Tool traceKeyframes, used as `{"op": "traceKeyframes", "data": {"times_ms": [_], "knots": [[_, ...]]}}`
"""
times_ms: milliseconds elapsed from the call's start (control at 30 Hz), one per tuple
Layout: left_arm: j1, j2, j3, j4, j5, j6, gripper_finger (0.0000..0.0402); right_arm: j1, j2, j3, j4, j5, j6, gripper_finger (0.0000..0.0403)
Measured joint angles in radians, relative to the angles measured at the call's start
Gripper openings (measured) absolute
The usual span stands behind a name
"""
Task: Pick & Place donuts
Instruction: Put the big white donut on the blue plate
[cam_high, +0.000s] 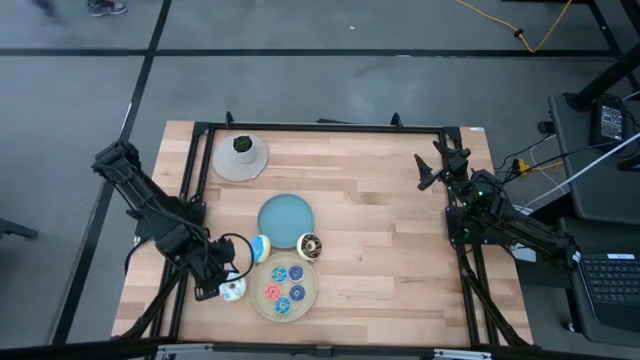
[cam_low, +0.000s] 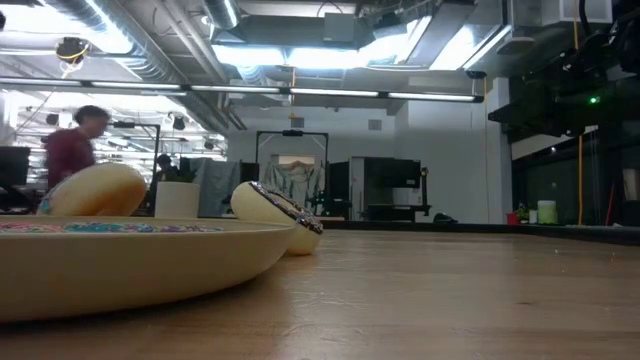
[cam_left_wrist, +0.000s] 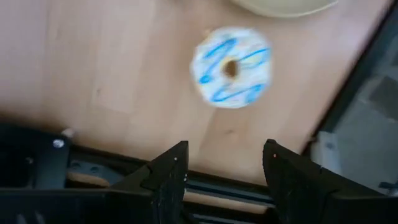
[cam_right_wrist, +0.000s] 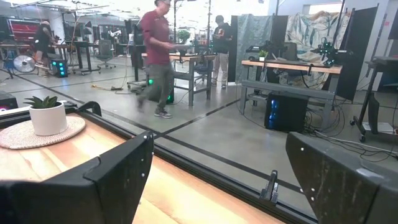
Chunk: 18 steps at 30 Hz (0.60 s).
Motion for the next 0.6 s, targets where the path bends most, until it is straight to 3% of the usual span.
{"op": "traceKeyframes", "data": {"times_ms": [267,600], "knots": [[0.001,-0.011,-0.155,0.06,-0.007,-0.022,0.0196,0.0,0.0,0.0,0.0,0.0,0.0,0.0365],[0.016,-0.011,-0.278,0.288,-0.027,-0.069,0.0196,0.0,0.0,0.0,0.0,0.0,0.0,0.0365]]}}
